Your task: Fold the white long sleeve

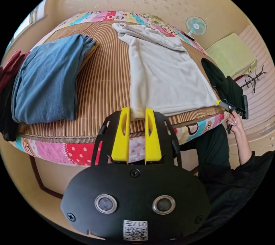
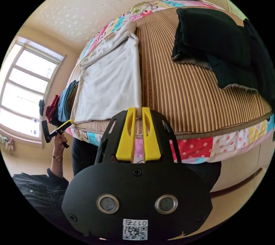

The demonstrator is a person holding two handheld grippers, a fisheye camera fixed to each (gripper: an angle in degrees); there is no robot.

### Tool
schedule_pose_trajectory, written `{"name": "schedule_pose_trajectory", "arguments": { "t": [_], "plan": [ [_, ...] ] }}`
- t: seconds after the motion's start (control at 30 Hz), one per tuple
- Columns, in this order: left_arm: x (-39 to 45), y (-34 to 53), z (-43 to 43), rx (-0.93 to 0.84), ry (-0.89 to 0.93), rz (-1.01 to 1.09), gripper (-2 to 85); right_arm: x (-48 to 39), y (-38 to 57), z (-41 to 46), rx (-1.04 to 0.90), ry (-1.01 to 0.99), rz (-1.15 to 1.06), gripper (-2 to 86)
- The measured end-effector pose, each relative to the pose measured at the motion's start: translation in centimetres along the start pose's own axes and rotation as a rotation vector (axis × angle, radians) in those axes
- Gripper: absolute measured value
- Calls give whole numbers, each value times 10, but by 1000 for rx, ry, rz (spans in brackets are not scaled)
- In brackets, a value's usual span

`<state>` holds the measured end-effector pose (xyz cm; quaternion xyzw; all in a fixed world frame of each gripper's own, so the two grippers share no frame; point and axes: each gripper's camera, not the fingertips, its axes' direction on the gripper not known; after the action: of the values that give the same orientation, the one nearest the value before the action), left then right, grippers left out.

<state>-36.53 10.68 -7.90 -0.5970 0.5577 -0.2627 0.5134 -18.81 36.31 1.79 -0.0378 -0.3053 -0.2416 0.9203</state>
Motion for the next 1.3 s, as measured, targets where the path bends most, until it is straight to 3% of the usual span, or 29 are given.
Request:
{"name": "schedule_pose_trajectory", "arguments": {
  "t": [0.07,0.23,0.33,0.43,0.5,0.7,0.77,0.83,0.93,1.03,1.13,1.2,1.3],
  "plan": [
    [-9,8,-16,22,96,-18,47,10,8,-26,70,-156,20,40],
    [-59,59,-97,241,723,-61,43,34,45,-110,185,-632,18,34],
    [-66,90,-151,386,762,-75,42,21,74,-159,256,-825,-34,32],
    [-66,91,-182,456,680,-134,42,2,74,-185,287,-727,-55,31],
    [-70,72,-179,457,657,-196,42,-12,42,-178,248,-548,-68,33],
    [-120,-76,-103,353,633,-403,52,-28,-106,-99,236,-339,3,58],
    [-139,-121,-79,371,613,-436,89,-33,-145,-75,265,-369,62,113],
    [-154,-151,-65,370,468,-478,135,-50,-166,-62,279,-289,46,132],
    [-149,-145,-63,374,401,-416,161,-95,-153,-40,282,-54,-22,130],
    [-140,-104,-48,308,300,-386,169,-135,-100,5,205,146,-245,115],
    [-138,-45,-29,256,261,-424,177,-132,-42,71,96,520,-362,82],
    [-135,-16,-18,217,258,-453,182,-117,-7,79,243,522,-417,72],
    [-135,12,1,207,372,-514,174,-120,-22,71,173,502,-318,63]
  ]
}}
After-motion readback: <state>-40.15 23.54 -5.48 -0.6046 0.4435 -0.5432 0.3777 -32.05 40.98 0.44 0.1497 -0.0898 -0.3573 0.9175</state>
